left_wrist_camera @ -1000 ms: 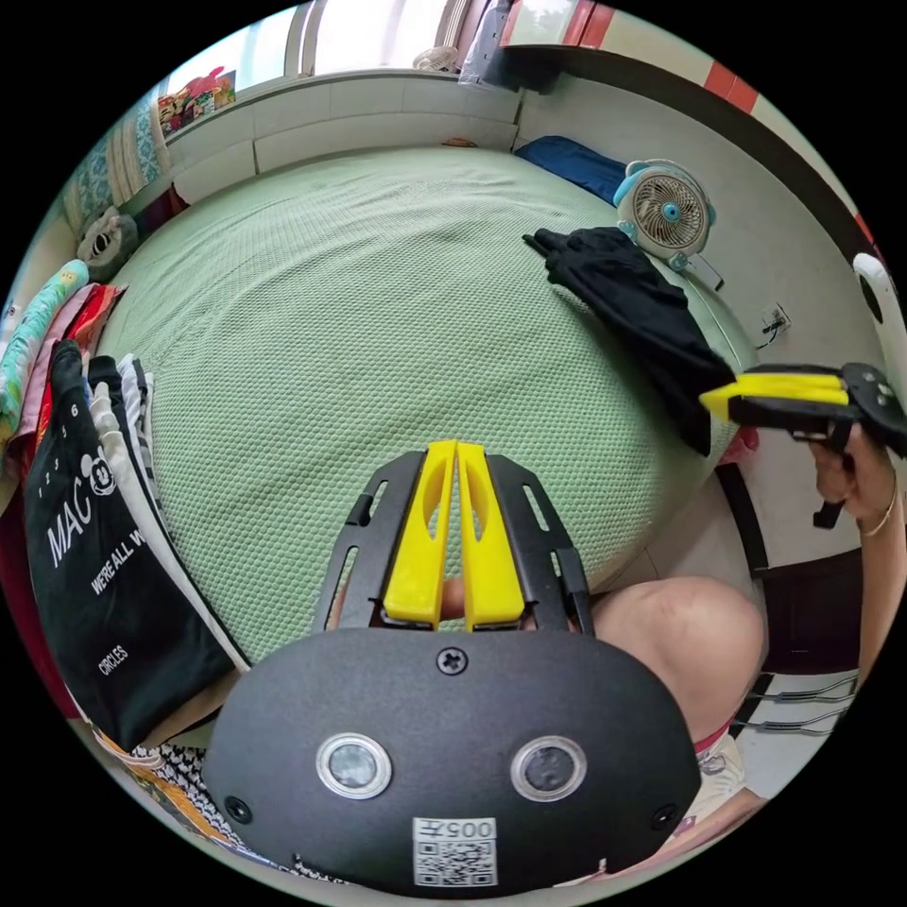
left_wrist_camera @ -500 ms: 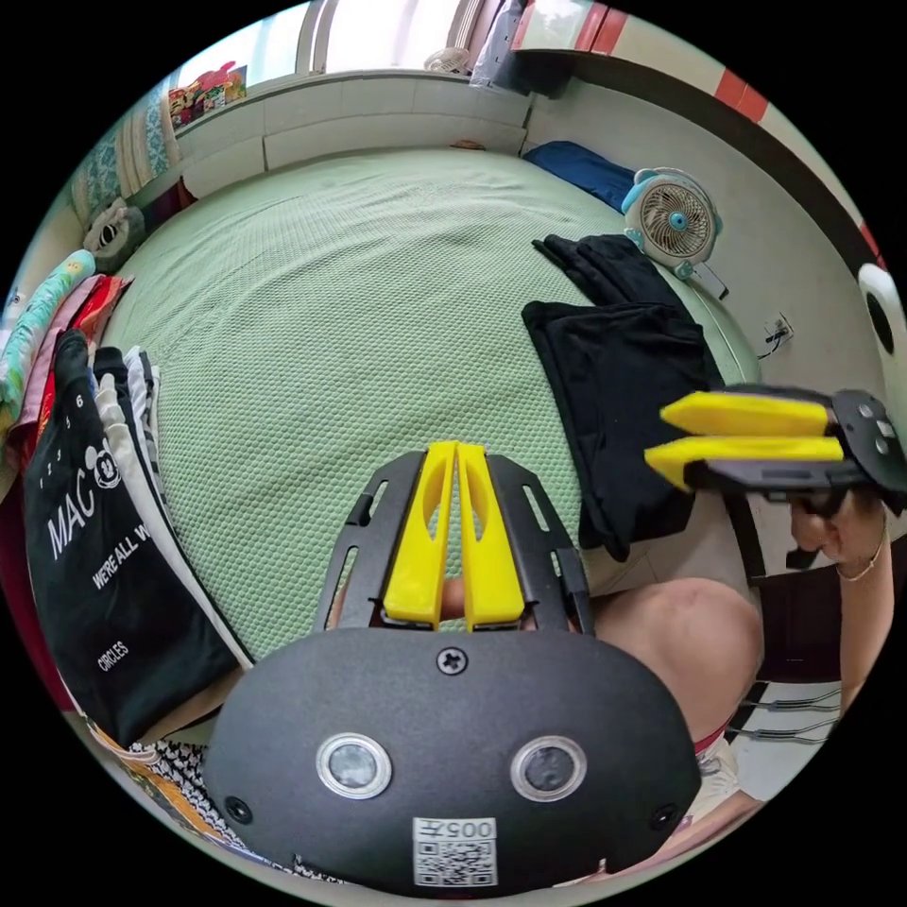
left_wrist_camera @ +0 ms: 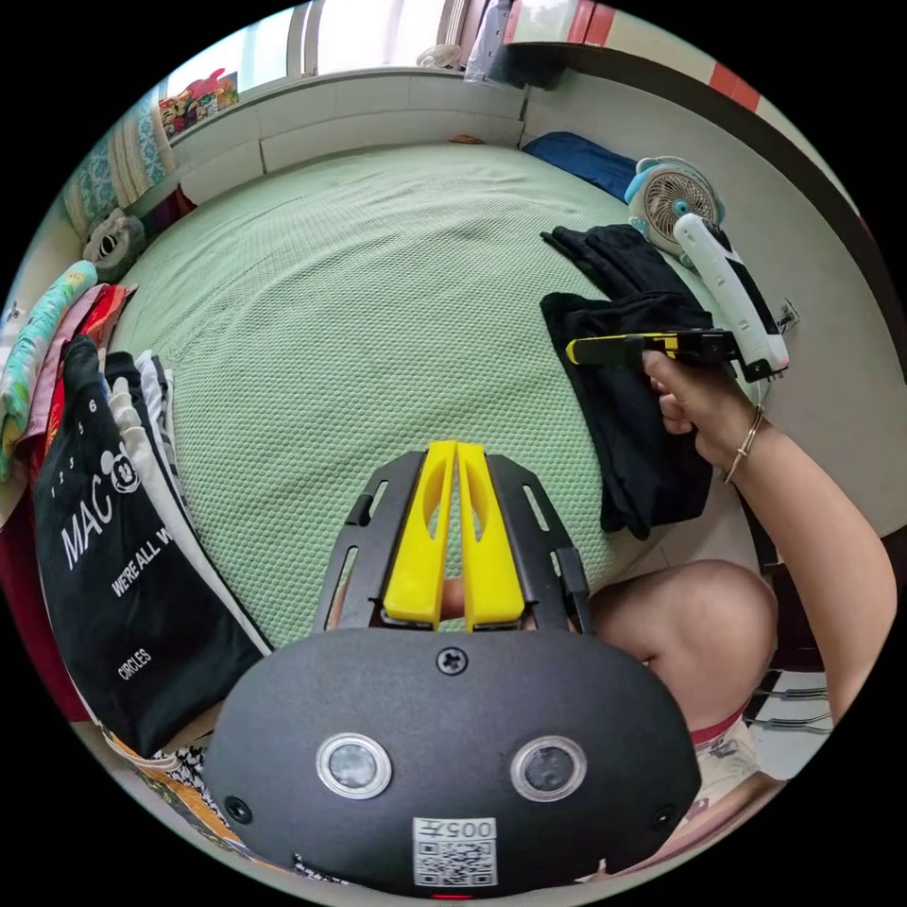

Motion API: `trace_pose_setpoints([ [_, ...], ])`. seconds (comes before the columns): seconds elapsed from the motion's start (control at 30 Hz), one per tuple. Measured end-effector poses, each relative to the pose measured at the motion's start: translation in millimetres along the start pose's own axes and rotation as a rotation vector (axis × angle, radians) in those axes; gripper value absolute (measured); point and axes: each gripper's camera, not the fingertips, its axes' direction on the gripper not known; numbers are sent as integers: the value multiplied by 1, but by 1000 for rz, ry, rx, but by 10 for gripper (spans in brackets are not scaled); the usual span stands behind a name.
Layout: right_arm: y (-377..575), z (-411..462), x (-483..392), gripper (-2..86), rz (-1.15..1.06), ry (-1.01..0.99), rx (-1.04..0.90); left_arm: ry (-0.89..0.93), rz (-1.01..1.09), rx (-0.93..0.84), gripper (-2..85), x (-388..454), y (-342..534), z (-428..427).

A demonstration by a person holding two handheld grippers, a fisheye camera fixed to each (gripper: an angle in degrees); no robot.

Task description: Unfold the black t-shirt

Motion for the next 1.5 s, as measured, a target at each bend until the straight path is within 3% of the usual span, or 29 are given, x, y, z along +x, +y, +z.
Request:
trace_pose_setpoints([
  [0.23, 3, 10, 13, 59, 33, -36, -11, -20, -14, -11, -2, -17, 15, -7],
  [0.4, 26, 4, -2, 23, -12, 7, 127, -41, -9, 0, -2, -28, 29, -16],
  [0.5, 35, -6, -8, 20, -23, -145, 170, -51, -34, -4, -2, -39, 37, -20],
  [0.57, 38, -20, -30, 20, -89, -245, 216, -40, -61, -7, -2, -47, 42, -21],
  [0.77, 13, -51, -123, 21, -205, -261, 289, -29, -123, -6, -2, -71, 51, -28],
  [1.03, -40, -82, -209, 83, -278, -288, 232, -40, -209, -7, -3, -95, 51, -35],
  [1.17, 1, -71, -195, 108, -368, -372, 182, -61, -222, -6, -3, -100, 52, -38],
  [1.5, 92, -22, -182, 98, -414, -296, 136, -71, -240, -40, -2, -95, 64, -37],
])
